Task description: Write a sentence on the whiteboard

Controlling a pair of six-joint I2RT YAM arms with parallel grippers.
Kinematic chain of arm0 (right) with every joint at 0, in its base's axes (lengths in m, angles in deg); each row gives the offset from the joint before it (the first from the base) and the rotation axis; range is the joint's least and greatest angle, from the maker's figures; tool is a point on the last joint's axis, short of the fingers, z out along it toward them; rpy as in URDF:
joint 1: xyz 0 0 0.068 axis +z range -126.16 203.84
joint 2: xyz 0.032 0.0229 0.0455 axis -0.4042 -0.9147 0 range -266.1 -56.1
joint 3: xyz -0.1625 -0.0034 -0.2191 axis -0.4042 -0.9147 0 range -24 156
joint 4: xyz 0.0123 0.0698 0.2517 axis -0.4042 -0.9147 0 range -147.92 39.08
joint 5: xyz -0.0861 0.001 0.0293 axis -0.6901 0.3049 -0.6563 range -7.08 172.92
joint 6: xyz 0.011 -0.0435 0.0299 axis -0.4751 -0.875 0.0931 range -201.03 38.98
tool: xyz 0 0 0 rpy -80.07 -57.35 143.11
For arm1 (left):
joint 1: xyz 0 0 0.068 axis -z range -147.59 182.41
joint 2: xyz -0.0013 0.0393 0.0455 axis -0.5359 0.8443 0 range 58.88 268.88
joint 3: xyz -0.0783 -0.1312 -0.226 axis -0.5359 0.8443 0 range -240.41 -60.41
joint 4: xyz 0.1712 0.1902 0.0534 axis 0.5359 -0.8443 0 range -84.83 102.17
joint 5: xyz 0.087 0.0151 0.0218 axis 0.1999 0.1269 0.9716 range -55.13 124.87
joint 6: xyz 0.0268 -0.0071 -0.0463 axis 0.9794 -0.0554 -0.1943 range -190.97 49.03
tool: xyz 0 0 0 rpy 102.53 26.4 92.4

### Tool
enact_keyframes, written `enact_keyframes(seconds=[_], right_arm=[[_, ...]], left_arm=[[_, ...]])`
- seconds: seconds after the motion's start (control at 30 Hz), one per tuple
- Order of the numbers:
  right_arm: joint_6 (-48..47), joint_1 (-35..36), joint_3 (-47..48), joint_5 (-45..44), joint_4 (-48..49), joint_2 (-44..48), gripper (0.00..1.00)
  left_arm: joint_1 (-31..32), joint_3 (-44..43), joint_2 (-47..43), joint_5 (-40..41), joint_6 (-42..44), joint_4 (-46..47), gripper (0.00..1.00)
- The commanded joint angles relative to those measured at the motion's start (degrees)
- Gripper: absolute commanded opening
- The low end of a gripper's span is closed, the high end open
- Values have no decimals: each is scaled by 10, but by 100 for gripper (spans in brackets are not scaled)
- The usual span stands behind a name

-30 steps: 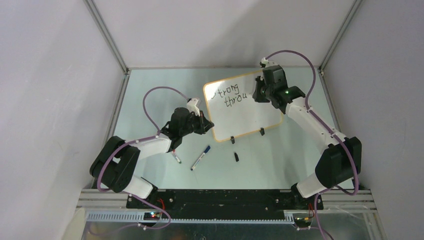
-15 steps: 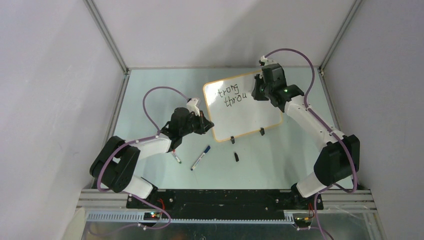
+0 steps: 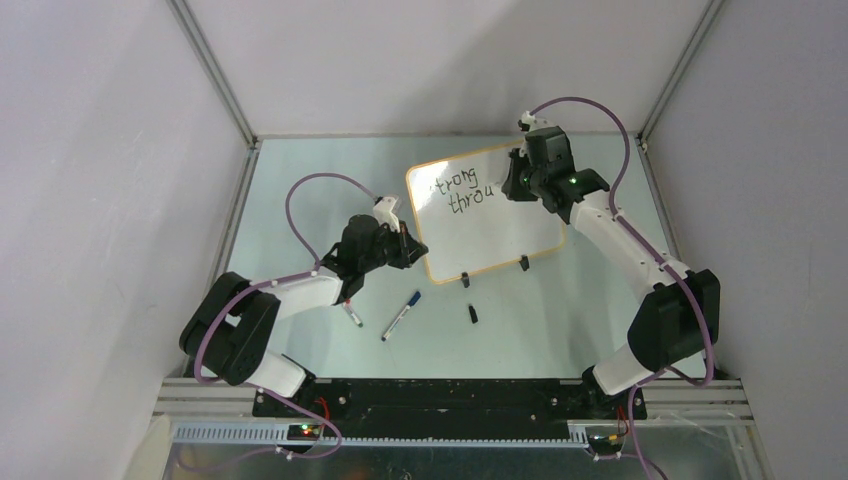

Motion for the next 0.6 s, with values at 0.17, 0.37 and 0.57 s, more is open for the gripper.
enact_keyframes(seconds=[0.17, 0.37, 0.57], right_arm=[[-8, 0, 17, 24, -2, -9, 0], [-10, 0, 10, 12, -16, -6, 0], [-12, 1, 5, 0, -24, -4, 0]], left_arm=[[2, -5, -15, 26, 31, -6, 0], [3, -5, -17, 27, 32, -7, 0], [3, -5, -17, 27, 32, -7, 0]])
